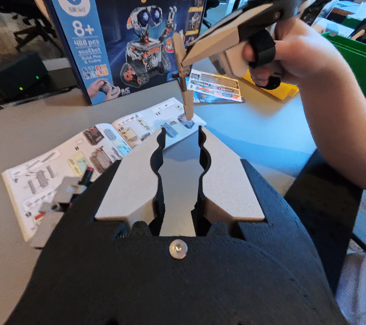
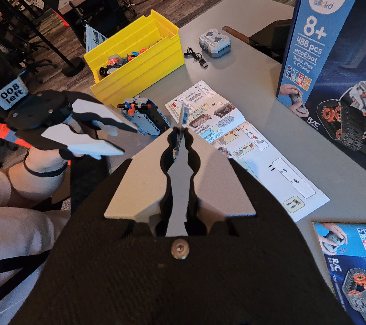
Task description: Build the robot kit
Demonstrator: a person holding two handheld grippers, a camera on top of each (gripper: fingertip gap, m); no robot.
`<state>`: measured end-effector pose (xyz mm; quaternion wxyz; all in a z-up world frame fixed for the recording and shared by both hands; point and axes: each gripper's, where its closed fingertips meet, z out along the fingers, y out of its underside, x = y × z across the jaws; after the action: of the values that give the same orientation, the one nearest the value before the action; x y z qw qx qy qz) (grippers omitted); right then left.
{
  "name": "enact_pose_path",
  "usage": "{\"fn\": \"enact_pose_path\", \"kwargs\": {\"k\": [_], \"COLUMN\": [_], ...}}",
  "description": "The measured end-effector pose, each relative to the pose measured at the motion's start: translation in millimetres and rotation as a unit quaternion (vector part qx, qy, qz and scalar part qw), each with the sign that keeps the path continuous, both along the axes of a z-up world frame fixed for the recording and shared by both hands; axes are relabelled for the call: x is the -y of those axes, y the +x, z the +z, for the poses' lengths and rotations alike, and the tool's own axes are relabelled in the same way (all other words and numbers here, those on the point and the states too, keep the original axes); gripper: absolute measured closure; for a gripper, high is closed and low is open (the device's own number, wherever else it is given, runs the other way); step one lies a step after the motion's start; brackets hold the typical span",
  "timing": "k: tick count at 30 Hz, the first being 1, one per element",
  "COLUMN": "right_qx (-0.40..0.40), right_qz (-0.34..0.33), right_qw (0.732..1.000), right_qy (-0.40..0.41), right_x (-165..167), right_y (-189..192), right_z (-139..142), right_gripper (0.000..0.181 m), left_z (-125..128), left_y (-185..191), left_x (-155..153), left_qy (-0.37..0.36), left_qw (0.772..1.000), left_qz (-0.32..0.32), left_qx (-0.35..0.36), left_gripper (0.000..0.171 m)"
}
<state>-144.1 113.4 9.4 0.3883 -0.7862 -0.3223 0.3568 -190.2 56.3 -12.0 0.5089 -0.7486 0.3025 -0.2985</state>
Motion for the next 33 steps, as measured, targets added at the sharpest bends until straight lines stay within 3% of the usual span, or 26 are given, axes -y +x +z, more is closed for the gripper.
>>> {"fn": "enact_pose_path", "kwargs": {"k": [5,11,16,23,25,27,33], "right_qx": [-0.013,-0.041,-0.088,-0.121,-0.125,-0.115,-0.117], "right_qz": [-0.007,-0.02,-0.012,0.004,0.012,0.011,-0.005], "right_qw": [1.0,0.998,0.995,0.992,0.991,0.992,0.99], "right_qy": [0.024,0.049,0.043,0.034,0.036,0.041,0.074], "right_x": [2.9,7.2,9.2,13.8,18.1,19.3,19.6], "right_y": [9.1,28.8,42.7,51.6,50.8,51.9,54.8], "right_z": [19.9,48.1,64.2,75.4,78.7,78.8,90.3], "right_gripper": [0.176,0.176,0.176,0.176,0.176,0.176,0.176], "left_z": [49.1,77.1,70.8,80.0,81.6,80.1,93.2], "left_y": [11.7,52.1,75.5,101.9,111.0,114.3,116.9], "left_x": [-23.4,-38.6,-44.2,-32.1,-21.6,-21.5,-22.4], "left_qy": [0.055,-0.009,-0.036,-0.058,-0.046,-0.041,-0.05], "left_qw": [0.998,0.994,0.985,0.962,0.953,0.952,0.941], "left_qz": [-0.005,-0.098,-0.153,-0.243,-0.278,-0.284,-0.298], "left_qx": [0.007,0.054,0.074,0.109,0.109,0.111,0.15], "left_gripper": [0.141,0.143,0.135,0.139,0.146,0.166,0.167]}}
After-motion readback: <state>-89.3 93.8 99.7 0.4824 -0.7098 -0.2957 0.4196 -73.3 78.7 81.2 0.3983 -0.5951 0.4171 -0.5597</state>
